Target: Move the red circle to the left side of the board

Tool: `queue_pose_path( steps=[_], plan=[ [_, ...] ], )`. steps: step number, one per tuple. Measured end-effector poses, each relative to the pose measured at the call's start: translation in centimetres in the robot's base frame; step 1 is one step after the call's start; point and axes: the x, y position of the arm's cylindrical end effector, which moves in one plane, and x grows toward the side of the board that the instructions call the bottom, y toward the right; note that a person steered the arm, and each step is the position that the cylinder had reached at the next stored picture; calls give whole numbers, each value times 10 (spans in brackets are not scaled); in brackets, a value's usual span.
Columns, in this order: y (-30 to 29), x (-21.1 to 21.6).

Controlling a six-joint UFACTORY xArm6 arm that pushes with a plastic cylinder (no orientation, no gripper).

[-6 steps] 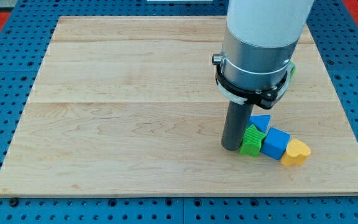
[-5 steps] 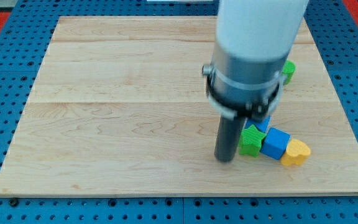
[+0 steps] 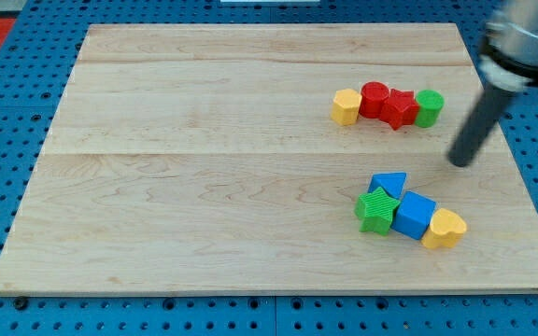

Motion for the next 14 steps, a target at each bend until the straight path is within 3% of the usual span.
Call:
queue_pose_path(
  steps=[1, 2, 4, 5, 6, 8, 9, 10, 11, 12, 13, 14],
  plan=[
    [22, -1],
    [-42, -24],
    [-55, -83],
    [-97, -110],
    [-97, -146],
    [-30, -165],
    [-43, -173],
    [-107, -190],
    [-196, -185],
    [-186, -180],
    [-247, -113],
    [-260, -92]
  ],
)
